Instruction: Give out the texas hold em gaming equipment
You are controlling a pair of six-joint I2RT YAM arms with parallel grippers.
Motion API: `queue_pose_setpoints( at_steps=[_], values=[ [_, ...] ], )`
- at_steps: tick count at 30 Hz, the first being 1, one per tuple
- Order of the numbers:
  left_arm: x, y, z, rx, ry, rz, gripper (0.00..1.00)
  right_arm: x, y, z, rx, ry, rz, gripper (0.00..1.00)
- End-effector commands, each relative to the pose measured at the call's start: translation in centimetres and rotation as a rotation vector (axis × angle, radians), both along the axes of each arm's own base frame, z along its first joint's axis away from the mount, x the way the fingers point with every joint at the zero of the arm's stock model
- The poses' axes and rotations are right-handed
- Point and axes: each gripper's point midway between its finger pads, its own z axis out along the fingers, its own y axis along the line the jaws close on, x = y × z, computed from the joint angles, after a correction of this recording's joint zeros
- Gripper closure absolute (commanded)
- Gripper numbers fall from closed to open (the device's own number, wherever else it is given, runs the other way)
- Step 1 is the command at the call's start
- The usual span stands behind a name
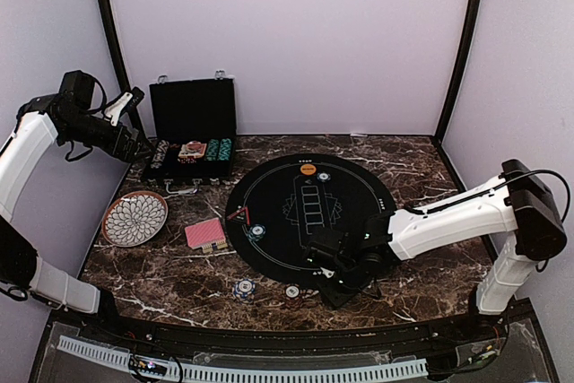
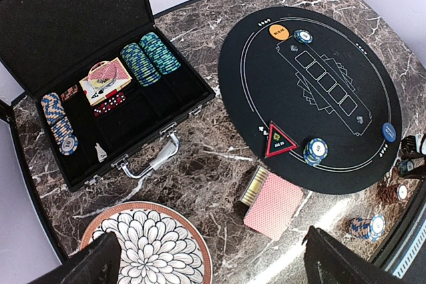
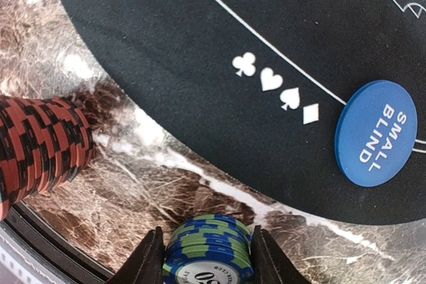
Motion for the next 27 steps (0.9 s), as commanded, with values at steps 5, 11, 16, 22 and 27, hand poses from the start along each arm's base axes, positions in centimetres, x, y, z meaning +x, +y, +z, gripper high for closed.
queue_pose_setpoints(
  at_steps=[5, 11, 16, 22, 27],
  values=[
    [-0.69, -0.4, 1.15, -0.006, -0.024, -0.019, 0.01, 0.14, 0.03, 0.08, -0.015, -0.023, 0.009, 0.6],
    [-0.64, -0.32, 1.09, -0.004, -0.022, -0.015, 0.01, 0.11, 0.3, 0.43, -0.002, -0.022, 0.008, 0.64],
    [-0.62, -0.32, 1.05, -0.003, -0.022, -0.015, 0.01, 0.06, 0.15, 0.45, -0.003, -0.02, 0.007, 0.66],
    [-0.58, -0.31, 0.95, -0.003, -0.02, -0.015, 0.01, -0.04, -0.04, 0.27, -0.009, -0.015, 0.005, 0.51],
    [-0.61, -0.33, 0.98, -0.002, -0.021, -0.015, 0.01, -0.03, -0.08, 0.36, -0.008, -0.017, 0.003, 0.56]
  ],
)
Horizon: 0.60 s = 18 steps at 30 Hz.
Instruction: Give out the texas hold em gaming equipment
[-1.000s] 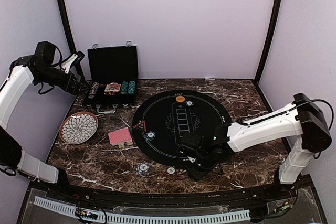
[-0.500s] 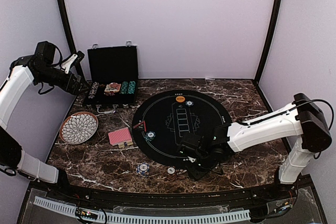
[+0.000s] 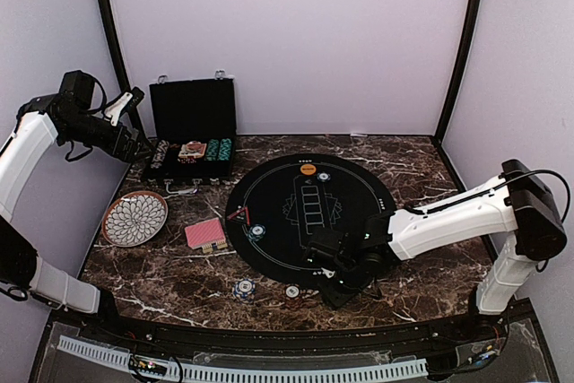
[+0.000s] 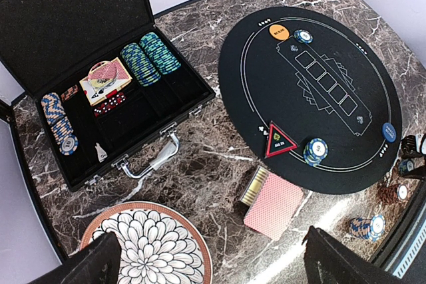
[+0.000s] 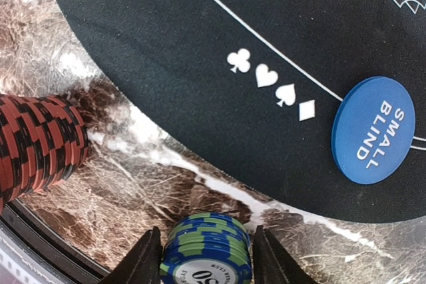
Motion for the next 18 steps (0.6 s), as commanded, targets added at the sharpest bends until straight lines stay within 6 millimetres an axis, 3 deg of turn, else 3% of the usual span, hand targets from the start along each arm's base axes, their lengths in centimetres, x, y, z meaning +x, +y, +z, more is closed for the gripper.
queue_pose_setpoints(
  at_steps=[1, 8, 11, 18],
  values=[
    [-0.6, -0.3, 1.0, -0.002, -0.022, -0.015, 0.01, -0.1, 0.1, 0.4, 0.001, -0.014, 0.003, 0.58],
    [-0.7, -0.3, 1.0, -0.004, -0.022, -0.014, 0.01, -0.4, -0.3, 0.3, -0.002, -0.007, 0.001, 0.65],
    [-0.6, -0.3, 1.0, -0.005, -0.022, -0.015, 0.01, -0.3, -0.2, 0.6, 0.003, -0.01, -0.001, 0.72],
    [-0.7, -0.3, 1.0, -0.003, -0.021, -0.014, 0.01, 0.2, 0.3, 3.3, 0.024, -0.039, -0.002, 0.85]
  ],
)
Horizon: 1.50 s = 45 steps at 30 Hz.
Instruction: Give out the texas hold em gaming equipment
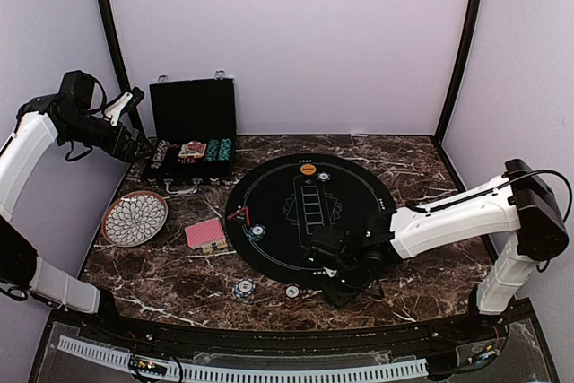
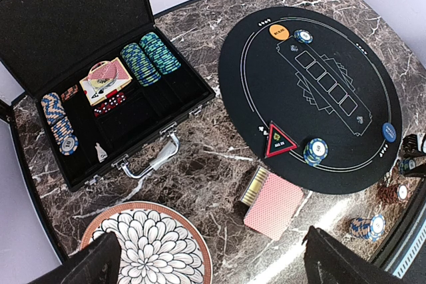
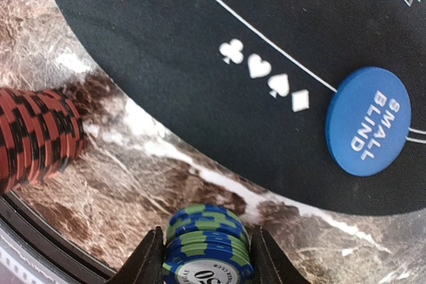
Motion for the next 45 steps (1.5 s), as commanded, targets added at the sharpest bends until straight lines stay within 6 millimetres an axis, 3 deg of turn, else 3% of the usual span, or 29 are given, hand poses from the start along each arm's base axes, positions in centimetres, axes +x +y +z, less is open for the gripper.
queue_pose_setpoints(
  at_steps=[1, 7, 11, 26, 34, 40, 45],
  values=[
    [-0.7, -0.3, 1.0, -0.003, -0.02, -0.015, 0.01, 0.5, 0.7, 3.5, 0.037, -0.049, 0.0, 0.87],
    [-0.6, -0.4, 0.9, -0.009, -0.017, -0.014, 0.01, 1.7, 0.7, 6.3, 0.039, -0.103, -0.011, 0.89],
    [-0.6, -0.4, 1.0, -0.011, -0.018, -0.016, 0.01, 2.5, 0.5, 6.6, 0.039, -0.103, -0.032, 0.89],
    [-0.9, -0.4, 1.1, -0.004, -0.022, -0.021, 0.01, 10.3, -5.3, 3.5, -0.001, -0.133, -0.249, 0.89],
    [-0.9, -0.5, 1.2, -0.004, -0.022, -0.027, 0.01, 11.4, -6.9, 0.7, -0.014, -0.11, -0.296, 0.89],
    [-0.9, -0.5, 1.1, -0.007, -0.018, -0.025, 0.01, 12.3, -7.3, -0.3, -0.009, -0.109, -0.319, 0.88],
    [-0.9, -0.4, 1.2, -0.001, -0.023, -0.026, 0.01, 11.9, -7.5, -1.5, -0.02, -0.087, -0.321, 0.79]
  ],
)
